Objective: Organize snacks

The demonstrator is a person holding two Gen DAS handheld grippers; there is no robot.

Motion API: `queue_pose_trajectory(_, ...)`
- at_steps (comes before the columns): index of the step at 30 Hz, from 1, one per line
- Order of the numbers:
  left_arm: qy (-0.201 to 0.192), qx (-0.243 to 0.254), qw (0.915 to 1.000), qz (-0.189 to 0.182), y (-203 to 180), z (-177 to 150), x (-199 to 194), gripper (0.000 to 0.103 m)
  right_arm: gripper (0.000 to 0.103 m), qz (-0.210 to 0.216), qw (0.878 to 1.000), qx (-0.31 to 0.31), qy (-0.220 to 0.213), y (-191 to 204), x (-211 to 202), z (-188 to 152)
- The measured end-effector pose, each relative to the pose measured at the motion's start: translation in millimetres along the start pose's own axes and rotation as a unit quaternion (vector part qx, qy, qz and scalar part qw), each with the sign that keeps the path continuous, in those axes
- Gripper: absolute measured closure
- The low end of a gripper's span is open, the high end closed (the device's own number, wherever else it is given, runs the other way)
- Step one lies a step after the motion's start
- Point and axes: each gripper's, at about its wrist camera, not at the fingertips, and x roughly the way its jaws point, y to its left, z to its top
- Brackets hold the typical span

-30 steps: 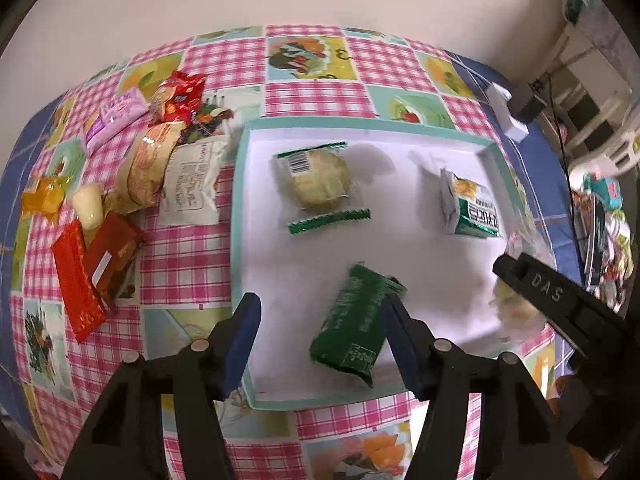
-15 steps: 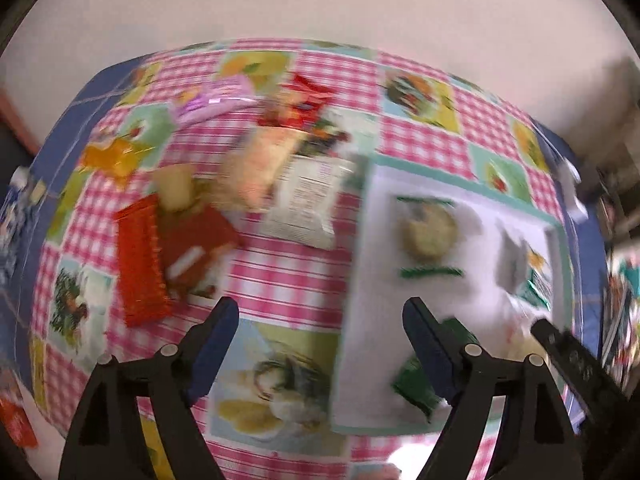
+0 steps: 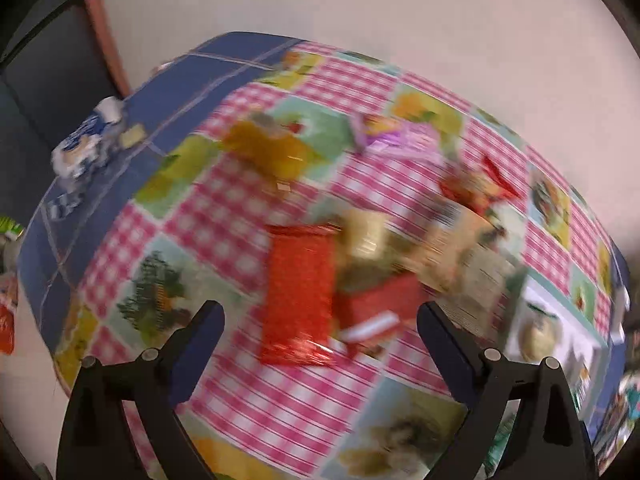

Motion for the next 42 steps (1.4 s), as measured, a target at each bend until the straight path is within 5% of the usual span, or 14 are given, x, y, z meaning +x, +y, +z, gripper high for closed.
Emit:
queue_pose_trajectory(5,-0.011,-0.034,0.9988,0.033,36,11,7,0.001,0.019,0.036,0.998,-0.043,0.004,33,3,-9)
queue_pose_trajectory(12,-0.008,-0.080,0.9960,0.038,70,14,14,0.000,0.000,0.090,0.994,-0.061,0.013,62,13,-14)
queue_pose_trajectory(20,0.007,-0.063,0.9978,0.019,61,13,28,0.000,0.000,0.124,0.990,-0.062,0.023,82,22,-15)
queue_pose_trajectory(32,0.060,-0.072,0.9950,0.035,62,12,73,0.000,0.000,0.133,0.987,-0.089,0.028,126,40,-10)
queue_pose_trajectory(42,0.067,-0.104,0.9912,0.048,91,29,94,0.000,0.000,0.122,0.987,-0.090,0.047,152,70,-2)
